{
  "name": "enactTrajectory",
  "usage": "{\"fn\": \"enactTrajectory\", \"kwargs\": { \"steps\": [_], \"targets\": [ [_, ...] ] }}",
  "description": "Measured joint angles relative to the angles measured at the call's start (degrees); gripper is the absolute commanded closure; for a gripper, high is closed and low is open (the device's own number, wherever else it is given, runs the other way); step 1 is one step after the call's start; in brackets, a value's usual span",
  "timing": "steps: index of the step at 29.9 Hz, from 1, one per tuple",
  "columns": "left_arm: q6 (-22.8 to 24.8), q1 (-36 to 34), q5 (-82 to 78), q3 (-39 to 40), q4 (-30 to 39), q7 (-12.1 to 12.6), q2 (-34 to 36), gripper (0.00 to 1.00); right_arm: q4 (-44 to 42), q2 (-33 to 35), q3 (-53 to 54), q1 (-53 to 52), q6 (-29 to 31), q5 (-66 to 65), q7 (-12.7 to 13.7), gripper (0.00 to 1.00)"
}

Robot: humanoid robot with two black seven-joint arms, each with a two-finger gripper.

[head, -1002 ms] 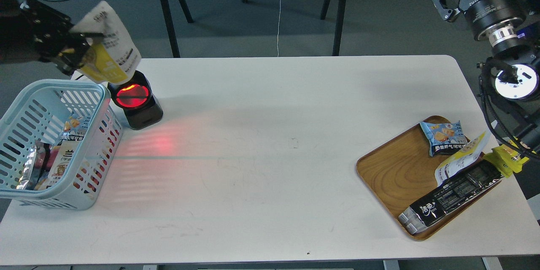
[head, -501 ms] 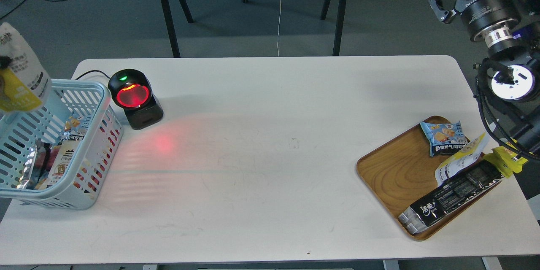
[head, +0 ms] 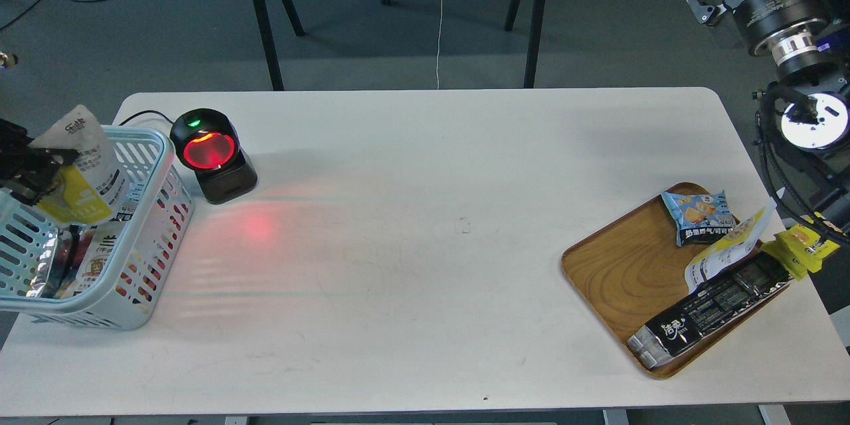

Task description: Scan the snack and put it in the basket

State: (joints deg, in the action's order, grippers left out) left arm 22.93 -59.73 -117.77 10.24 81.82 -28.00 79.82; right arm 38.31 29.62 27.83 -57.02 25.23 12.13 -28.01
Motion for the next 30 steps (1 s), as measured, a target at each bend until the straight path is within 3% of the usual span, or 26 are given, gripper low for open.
{"fn": "enactTrajectory", "kwargs": {
  "steps": [1, 3, 4, 6, 10, 16, 25, 30],
  "targets": [
    [-0.2, 0.0, 1.4, 0.1, 0.0, 0.0, -0.2, 0.44, 0.0, 0.0, 0.0, 0.0, 0.0, 0.0, 0.0, 0.02],
    [-0.3, 0.0, 6.3, 0.1, 0.0, 0.0, -0.4, 0.16, 0.0, -0.1, -0.1, 0.0, 0.0, -0.1, 0.0, 0.02],
    [-0.3, 0.0, 9.4, 0.1, -0.1, 0.0, -0.5, 0.08, 0.0, -0.1, -0.1, 0.0, 0.0, -0.1, 0.0, 0.02],
    [-0.4, 0.0, 15.9, 0.1, -0.4, 0.0, -0.6, 0.02, 0.0, 0.0, -0.1, -0.1, 0.0, -0.1, 0.0, 0.02],
    [-0.5, -0.3, 28.6, 0.4, -2.7, 0.0, -1.5, 0.01, 0.0, 0.2, -0.1, -0.2, 0.0, -0.1, 0.0, 0.01],
    [-0.1, -0.9, 43.1, 5.1, -11.6, 0.0, -7.2, 0.01, -0.5, 0.2, 0.3, -1.0, -0.4, -0.2, 0.0, 0.01],
    [3.8, -0.7, 82.8, 10.9, -24.6, 0.0, -20.0, 0.01, -3.9, 0.2, 5.7, -0.7, -0.8, -0.2, 0.0, 0.02],
    [5.0, -0.7, 105.0, 11.3, -34.3, 0.0, -31.6, 0.01, -4.9, 0.0, 6.9, -0.5, -0.2, 0.4, 0.0, 0.03]
  ]
}}
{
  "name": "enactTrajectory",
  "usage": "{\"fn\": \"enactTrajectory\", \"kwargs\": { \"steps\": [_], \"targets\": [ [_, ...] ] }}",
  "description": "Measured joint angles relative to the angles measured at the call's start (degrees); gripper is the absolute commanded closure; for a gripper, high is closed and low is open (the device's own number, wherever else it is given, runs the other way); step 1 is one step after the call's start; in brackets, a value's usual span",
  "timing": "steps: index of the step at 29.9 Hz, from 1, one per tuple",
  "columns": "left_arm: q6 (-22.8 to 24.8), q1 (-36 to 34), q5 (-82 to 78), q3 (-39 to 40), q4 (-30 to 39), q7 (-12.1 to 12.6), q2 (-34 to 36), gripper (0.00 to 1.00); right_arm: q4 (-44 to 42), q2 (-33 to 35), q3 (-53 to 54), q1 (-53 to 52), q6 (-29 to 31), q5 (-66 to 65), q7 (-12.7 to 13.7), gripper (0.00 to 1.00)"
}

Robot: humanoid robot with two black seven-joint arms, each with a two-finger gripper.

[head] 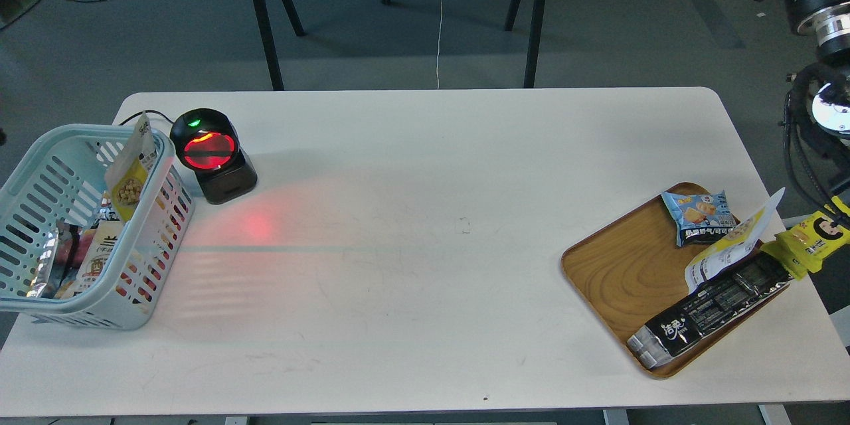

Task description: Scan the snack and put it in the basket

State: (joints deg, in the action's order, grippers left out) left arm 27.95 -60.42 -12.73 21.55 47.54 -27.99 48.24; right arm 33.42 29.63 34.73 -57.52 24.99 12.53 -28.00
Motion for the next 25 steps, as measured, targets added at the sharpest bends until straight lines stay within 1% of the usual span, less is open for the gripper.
{"fn": "enactTrajectory", "kwargs": {
  "steps": [5, 6, 8, 10, 13, 15, 18, 20, 25],
  "targets": [
    [0.0, 0.0, 13.5, 3.6, -8.7, 0.0, -9.9, 0.01, -0.9, -0.5, 0.7, 0.3, -0.5, 0.8, 0.0, 0.02],
    [0.0, 0.1, 15.3, 4.8, -10.2, 0.0, -11.7, 0.01, -1.7, -0.7, 1.1, 0.5, -0.5, 1.2, 0.5, 0.02],
    [0.0, 0.5, 17.5, 7.0, -12.8, 0.1, -14.7, 0.01, -3.4, -1.3, 2.2, 0.6, -0.1, 2.2, 2.5, 0.01],
    [0.0, 0.7, 19.4, 9.5, -15.7, 0.4, -18.0, 0.01, -4.6, -2.4, 3.5, 0.8, 0.8, 3.1, 5.2, 0.01],
    [0.0, 0.7, 21.8, 12.8, -20.1, 0.8, -22.6, 0.01, -5.2, -3.5, 5.2, 1.7, 2.3, 3.6, 7.6, 0.01],
    [0.0, 0.7, 23.2, 14.4, -22.9, 2.0, -25.1, 0.01, -5.5, -4.3, 5.7, 2.1, 2.7, 3.8, 8.1, 0.01],
    [0.0, 0.8, 25.3, 16.2, -25.1, 5.7, -27.9, 0.01, -7.9, -6.0, 6.4, 2.2, 2.9, 3.8, 8.4, 0.01],
    [0.0, 0.9, 26.2, 16.7, -25.5, 7.4, -29.2, 0.01, -10.0, -7.4, 7.5, 2.2, 3.0, 3.8, 8.4, 0.01],
    [0.0, 1.0, 26.6, 17.0, -25.1, 8.3, -29.6, 0.01, -11.4, -8.3, 8.5, 2.2, 3.0, 3.7, 8.4, 0.01]
  ]
}}
